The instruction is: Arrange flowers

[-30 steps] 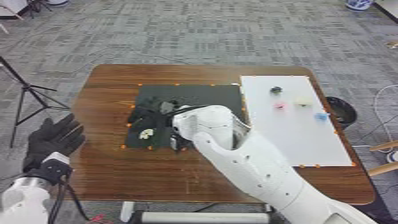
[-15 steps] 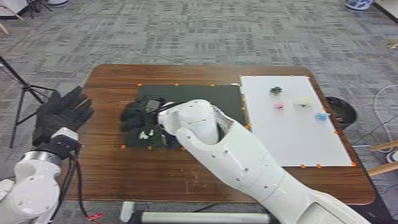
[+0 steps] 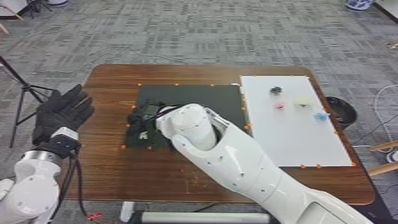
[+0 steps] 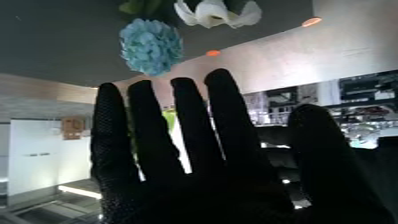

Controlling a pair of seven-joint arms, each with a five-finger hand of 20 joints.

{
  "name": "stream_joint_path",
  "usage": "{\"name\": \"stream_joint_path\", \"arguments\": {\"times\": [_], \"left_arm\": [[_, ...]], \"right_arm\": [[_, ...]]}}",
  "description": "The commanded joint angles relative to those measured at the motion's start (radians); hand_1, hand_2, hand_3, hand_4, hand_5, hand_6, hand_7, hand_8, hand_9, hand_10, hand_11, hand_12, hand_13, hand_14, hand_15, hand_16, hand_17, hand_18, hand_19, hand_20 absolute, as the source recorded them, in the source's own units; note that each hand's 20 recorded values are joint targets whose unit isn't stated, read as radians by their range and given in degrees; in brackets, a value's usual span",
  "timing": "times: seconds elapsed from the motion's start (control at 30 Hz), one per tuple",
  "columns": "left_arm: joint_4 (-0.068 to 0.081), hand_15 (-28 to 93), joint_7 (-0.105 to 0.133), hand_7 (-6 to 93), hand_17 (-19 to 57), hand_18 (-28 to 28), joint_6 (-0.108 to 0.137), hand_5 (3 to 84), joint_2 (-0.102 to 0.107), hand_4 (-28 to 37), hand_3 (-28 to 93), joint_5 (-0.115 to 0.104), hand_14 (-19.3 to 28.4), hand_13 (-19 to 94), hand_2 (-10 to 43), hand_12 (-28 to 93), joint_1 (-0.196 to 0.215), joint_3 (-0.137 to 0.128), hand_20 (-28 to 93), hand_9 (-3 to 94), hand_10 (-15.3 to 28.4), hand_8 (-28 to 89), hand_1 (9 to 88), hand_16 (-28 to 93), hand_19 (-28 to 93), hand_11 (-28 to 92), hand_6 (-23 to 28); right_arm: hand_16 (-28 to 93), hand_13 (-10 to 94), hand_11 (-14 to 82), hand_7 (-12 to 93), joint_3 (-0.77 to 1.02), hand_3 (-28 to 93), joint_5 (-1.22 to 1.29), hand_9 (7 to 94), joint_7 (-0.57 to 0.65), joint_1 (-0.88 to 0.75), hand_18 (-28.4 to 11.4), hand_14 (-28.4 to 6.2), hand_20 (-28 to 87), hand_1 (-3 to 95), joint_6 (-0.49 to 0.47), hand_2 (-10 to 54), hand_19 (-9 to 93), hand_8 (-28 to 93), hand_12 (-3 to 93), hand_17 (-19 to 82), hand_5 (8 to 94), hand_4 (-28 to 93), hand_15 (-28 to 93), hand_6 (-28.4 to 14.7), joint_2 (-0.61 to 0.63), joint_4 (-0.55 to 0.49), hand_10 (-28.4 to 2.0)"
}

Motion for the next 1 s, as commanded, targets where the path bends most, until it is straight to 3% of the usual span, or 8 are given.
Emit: {"name": "stream_joint_path", "arguments": {"times": [0.03, 0.3, 0.5, 0.83, 0.93, 1.0], "left_arm": [[-0.006, 21, 0.001, 10.5, -8.6, 12.9, -0.012, 38.8, -0.013, -28.3, 68, 0.005, 15.9, 16, 17.8, 5, 0.033, -0.012, 6, 26.8, 16.3, -9, 25.2, -7, 30, 18, 8.6], [-0.007, 21, -0.004, 10.4, -8.5, 12.8, -0.015, 38.7, -0.016, -28.3, 68, 0.001, 15.9, 16, 17.6, 5, 0.038, -0.012, 6, 26.8, 16.3, -9, 25.4, -6, 30, 18, 8.7], [-0.006, 21, -0.010, 10.4, -8.6, 12.9, -0.016, 38.5, -0.016, -28.3, 68, -0.001, 15.9, 16, 17.5, 5, 0.041, -0.016, 7, 26.6, 16.2, -9, 25.4, -6, 30, 18, 8.6], [-0.010, 21, -0.017, 10.5, -8.8, 12.9, -0.014, 38.5, -0.018, -28.3, 69, -0.001, 16.1, 16, 17.2, 6, 0.047, -0.021, 7, 26.5, 16.2, -9, 25.8, -6, 30, 18, 8.6], [-0.010, 21, -0.021, 10.5, -8.8, 13.0, -0.017, 38.4, -0.031, -28.3, 68, -0.012, 16.1, 16, 17.1, 6, 0.060, -0.029, 7, 26.6, 16.2, -9, 25.9, -6, 30, 18, 8.6], [-0.010, 21, -0.024, 10.5, -8.8, 13.0, -0.011, 38.4, -0.041, -28.3, 68, -0.034, 16.1, 16, 17.1, 6, 0.070, -0.038, 7, 26.5, 16.1, -9, 25.9, -6, 30, 18, 8.6]], "right_arm": [[9, 20, 10.7, 9, -0.009, 74, -0.022, 38.9, 0.048, 0.014, -20.9, -17.3, 25, 2.2, 0.005, 33.2, 57, -9, 11.8, 6, 42.9, -20, 41, -4.3, 0.016, 0.003, -13.8], [8, 22, 14.2, 10, -0.038, 75, -0.003, 45.6, 0.114, 0.027, -21.9, -18.4, 24, 2.9, -0.009, 30.5, 59, -10, 14.0, 6, 47.0, -21, 45, -5.3, 0.031, -0.029, -15.8], [7, 27, 18.4, 13, -0.078, 74, 0.035, 52.8, 0.187, 0.047, -22.6, -19.1, 24, 3.5, 0.086, 29.4, 61, -10, 16.5, 9, 54.3, -20, 48, -5.8, 0.059, -0.079, -17.8], [7, 29, 16.4, 15, -0.064, 75, 0.099, 51.5, 0.178, 0.040, -23.1, -19.6, 23, 4.9, 0.108, 27.2, 62, -10, 16.5, 10, 53.9, -20, 49, -4.7, 0.072, -0.119, -18.7], [7, 29, 16.2, 15, -0.031, 75, 0.135, 51.3, 0.205, 0.020, -23.3, -19.7, 22, 5.4, 0.100, 26.2, 62, -11, 16.4, 10, 53.7, -20, 49, -4.1, 0.082, -0.154, -19.0], [7, 29, 15.8, 15, -0.005, 76, 0.158, 50.7, 0.232, -0.005, -23.3, -19.8, 22, 5.5, 0.109, 25.9, 62, -11, 16.3, 10, 53.5, -20, 49, -3.9, 0.104, -0.197, -19.4]]}}
